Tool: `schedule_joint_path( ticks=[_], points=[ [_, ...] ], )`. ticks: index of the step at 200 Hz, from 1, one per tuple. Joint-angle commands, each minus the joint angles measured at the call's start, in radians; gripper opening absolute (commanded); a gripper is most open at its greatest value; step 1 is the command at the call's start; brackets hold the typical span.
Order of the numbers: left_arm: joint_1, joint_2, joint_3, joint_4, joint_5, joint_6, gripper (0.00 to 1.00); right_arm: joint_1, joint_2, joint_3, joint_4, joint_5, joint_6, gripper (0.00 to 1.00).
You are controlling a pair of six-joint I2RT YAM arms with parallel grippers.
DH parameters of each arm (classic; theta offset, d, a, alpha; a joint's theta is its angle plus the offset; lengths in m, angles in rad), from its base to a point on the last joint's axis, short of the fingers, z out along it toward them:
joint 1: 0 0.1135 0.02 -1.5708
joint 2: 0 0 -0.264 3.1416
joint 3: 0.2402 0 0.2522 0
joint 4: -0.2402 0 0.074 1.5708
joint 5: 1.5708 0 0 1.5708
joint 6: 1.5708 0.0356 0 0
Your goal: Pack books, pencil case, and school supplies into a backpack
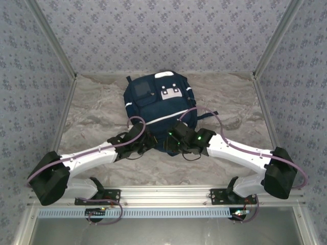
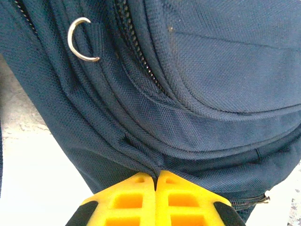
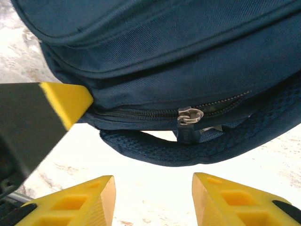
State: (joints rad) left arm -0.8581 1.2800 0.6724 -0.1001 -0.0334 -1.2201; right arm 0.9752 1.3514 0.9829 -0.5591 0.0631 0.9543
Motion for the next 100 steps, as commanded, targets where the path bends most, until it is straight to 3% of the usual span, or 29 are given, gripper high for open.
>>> schedule_joint_path(
  ticks=[1,48,100],
  points=[
    [-0.013,-0.001,0.052,0.120,-0.015,0.005,0.00,-0.010,0.029,-0.023,0.051,-0.013,0.002,0.45],
    [-0.018,0.002,0.043,0.122,-0.020,-0.001,0.00,-0.026,0.070,-0.025,0.071,0.096,-0.114,0.43],
    [-0.018,0.011,0.037,0.125,-0.022,0.004,0.00,-0.021,0.091,-0.038,0.124,0.130,-0.277,0.40]
  ],
)
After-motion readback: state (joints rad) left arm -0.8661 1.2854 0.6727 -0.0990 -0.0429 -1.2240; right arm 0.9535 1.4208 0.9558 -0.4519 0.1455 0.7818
